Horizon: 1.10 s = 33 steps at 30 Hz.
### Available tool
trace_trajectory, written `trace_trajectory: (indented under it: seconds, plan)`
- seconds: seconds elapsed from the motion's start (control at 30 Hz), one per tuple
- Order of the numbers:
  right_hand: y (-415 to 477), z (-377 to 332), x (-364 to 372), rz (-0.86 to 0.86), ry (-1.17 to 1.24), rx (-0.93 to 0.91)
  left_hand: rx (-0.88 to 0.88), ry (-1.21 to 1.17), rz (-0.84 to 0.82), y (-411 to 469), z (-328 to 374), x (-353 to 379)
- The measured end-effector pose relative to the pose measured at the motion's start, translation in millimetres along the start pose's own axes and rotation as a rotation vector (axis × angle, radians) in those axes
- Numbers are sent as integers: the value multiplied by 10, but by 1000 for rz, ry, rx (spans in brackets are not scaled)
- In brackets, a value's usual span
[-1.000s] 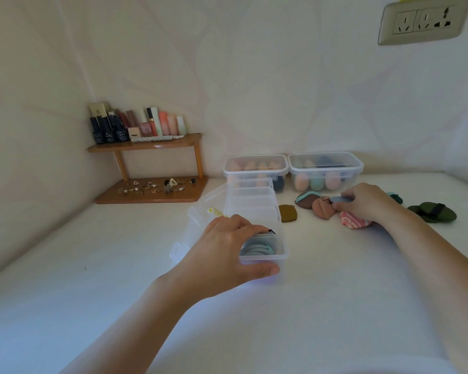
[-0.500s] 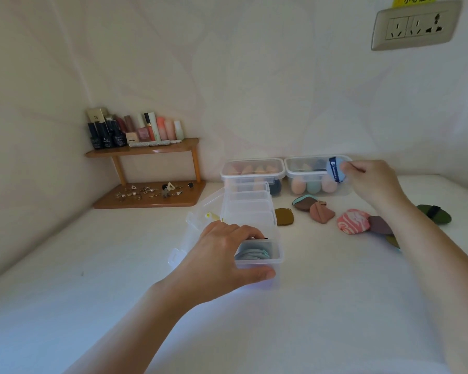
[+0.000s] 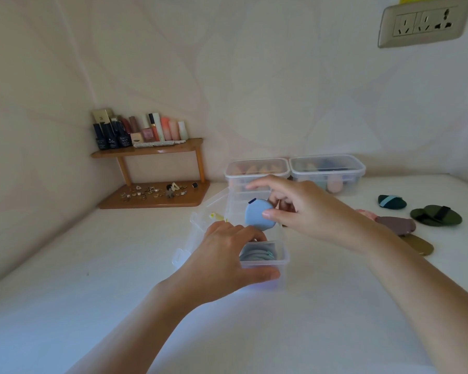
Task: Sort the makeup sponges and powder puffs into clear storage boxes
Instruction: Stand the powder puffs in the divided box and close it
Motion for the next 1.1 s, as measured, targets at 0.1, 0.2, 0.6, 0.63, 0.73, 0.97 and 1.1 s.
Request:
trace_trajectory:
  seconds: [0.1, 0.2, 0.6, 0.63, 0.73, 0.97, 1.1]
  plan:
    - [-11, -45, -56, 43, -59, 1, 5, -5, 23, -3, -4, -4]
    - [-12, -59, -52, 45, -97, 3, 16, -2, 44, -5, -17, 0]
    - [-10, -175, 90, -40, -225, -78, 28, -42, 95, -16, -13, 7]
    - [-9, -173, 99, -41, -245, -78, 31, -41, 103, -18, -9, 4]
    - [-14, -144, 131, -41, -315, -40, 27, -46, 126, -27, -3, 1]
    - [-10, -168, 127, -40, -317, -48, 59, -47, 177, -35, -17, -1]
    - [-3, -136, 136, -62, -377, -8, 53, -23, 173, -23, -16, 5]
Point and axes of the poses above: each hand's wrist, its own y-axis towards the middle knuckle, its own x-axis out of the palm, z = x × y, the point moved 6 cm from there along y, towards the middle knuckle, and after that the axes turned 2 degrees about -y, right-handed, at the moved point
